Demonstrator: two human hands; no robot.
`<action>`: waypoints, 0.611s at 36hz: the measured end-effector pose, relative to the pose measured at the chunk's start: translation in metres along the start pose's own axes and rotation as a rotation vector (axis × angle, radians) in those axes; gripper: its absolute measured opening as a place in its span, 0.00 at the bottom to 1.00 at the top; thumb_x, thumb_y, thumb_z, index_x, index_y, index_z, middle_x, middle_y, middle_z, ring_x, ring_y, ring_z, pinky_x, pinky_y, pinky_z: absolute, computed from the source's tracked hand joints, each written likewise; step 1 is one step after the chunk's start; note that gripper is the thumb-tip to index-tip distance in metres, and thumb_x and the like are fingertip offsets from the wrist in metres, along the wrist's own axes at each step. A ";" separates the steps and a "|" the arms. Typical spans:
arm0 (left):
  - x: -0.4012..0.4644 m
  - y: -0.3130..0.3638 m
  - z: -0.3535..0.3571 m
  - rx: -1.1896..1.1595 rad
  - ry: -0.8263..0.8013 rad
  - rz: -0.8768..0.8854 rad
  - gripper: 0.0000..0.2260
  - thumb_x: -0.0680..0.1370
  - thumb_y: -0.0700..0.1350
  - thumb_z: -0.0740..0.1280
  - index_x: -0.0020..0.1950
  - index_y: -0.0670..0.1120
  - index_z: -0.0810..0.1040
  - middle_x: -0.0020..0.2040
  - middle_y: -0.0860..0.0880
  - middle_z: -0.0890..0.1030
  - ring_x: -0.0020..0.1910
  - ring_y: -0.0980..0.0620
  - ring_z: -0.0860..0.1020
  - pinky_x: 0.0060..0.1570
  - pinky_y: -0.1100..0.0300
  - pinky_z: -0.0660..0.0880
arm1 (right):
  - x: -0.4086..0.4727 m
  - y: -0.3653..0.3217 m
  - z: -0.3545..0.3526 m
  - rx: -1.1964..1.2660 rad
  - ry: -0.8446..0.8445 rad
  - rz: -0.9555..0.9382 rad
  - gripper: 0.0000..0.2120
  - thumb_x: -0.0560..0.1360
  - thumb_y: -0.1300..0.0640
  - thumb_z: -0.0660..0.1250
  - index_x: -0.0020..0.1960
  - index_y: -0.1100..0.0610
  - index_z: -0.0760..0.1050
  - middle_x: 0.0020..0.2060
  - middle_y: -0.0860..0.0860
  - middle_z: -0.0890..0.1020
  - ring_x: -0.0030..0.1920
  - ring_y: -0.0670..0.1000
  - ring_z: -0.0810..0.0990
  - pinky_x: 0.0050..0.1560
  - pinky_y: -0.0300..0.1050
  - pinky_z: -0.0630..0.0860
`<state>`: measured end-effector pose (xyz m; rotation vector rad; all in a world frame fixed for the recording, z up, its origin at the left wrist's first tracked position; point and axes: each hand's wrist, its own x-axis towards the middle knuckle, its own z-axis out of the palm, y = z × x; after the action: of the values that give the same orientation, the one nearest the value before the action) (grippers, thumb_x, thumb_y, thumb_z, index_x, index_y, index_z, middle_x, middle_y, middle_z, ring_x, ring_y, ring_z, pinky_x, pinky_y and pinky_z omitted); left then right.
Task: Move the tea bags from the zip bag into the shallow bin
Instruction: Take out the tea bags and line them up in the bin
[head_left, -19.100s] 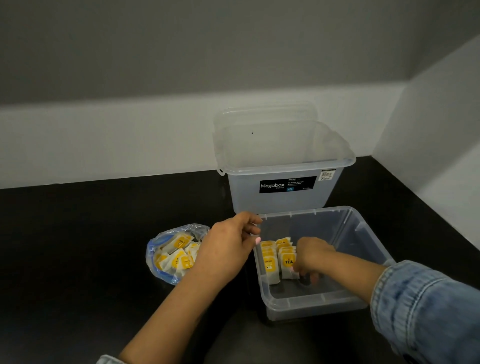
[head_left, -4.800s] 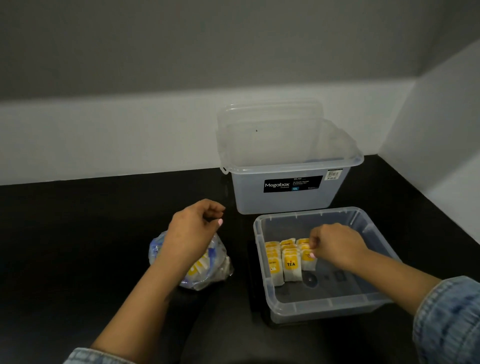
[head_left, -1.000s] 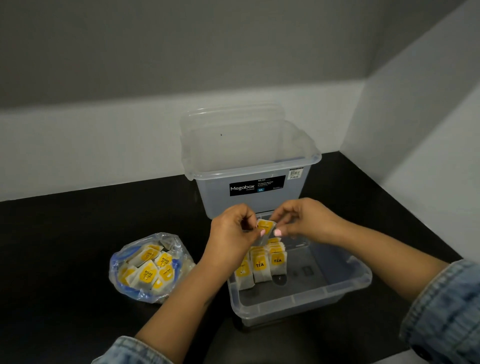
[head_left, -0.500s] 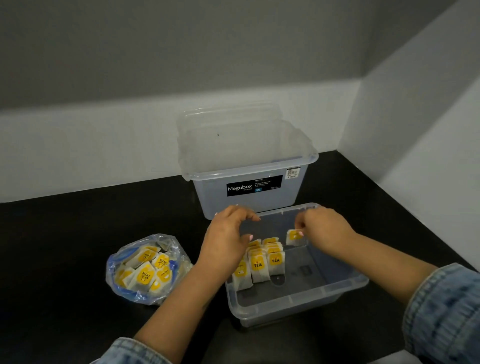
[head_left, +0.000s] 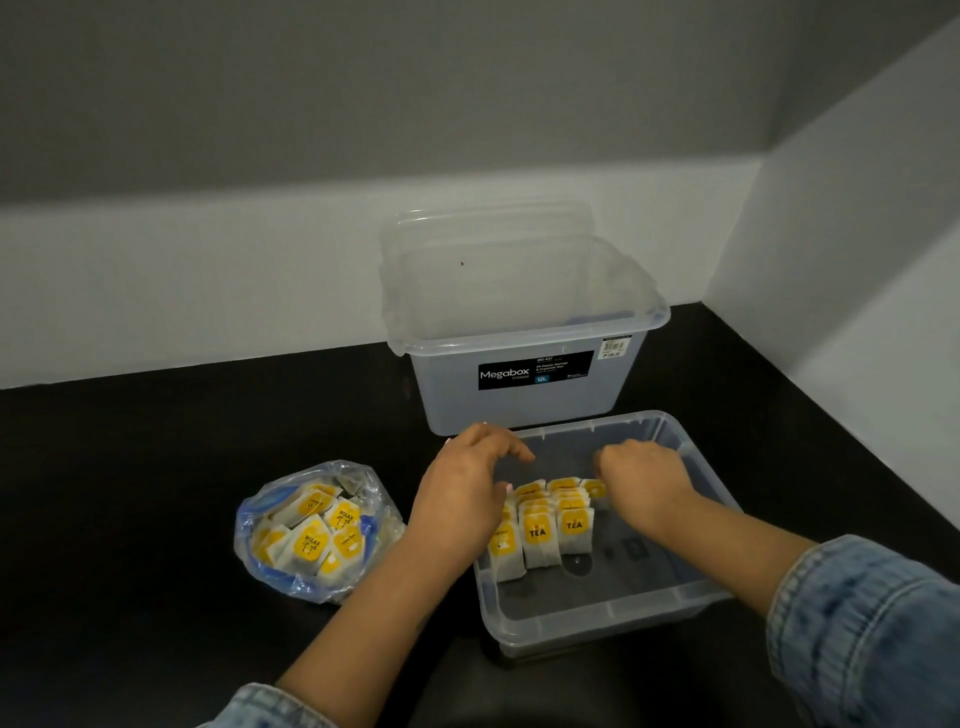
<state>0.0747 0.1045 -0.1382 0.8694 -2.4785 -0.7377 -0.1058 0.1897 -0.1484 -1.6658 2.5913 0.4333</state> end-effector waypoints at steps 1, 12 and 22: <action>0.000 0.000 0.000 0.004 0.000 0.003 0.16 0.73 0.37 0.71 0.55 0.54 0.78 0.61 0.57 0.73 0.63 0.58 0.71 0.60 0.68 0.66 | 0.000 -0.001 0.000 -0.030 -0.003 -0.004 0.09 0.78 0.62 0.61 0.56 0.56 0.76 0.52 0.54 0.81 0.52 0.54 0.80 0.44 0.45 0.72; 0.000 0.000 0.000 0.018 0.004 0.030 0.15 0.73 0.38 0.70 0.56 0.54 0.78 0.61 0.57 0.73 0.63 0.59 0.70 0.59 0.70 0.64 | 0.004 -0.012 -0.002 -0.374 -0.013 -0.237 0.09 0.77 0.64 0.61 0.53 0.56 0.77 0.47 0.52 0.82 0.48 0.53 0.81 0.44 0.46 0.71; -0.006 -0.007 -0.009 -0.100 0.074 0.030 0.12 0.74 0.40 0.71 0.54 0.54 0.79 0.59 0.57 0.75 0.60 0.61 0.72 0.59 0.68 0.69 | 0.010 -0.010 -0.001 -0.409 -0.002 -0.273 0.09 0.79 0.61 0.59 0.55 0.55 0.76 0.50 0.51 0.82 0.51 0.53 0.80 0.50 0.47 0.72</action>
<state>0.0873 0.1008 -0.1367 0.8063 -2.3635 -0.7974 -0.1011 0.1769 -0.1511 -2.0936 2.3328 0.9969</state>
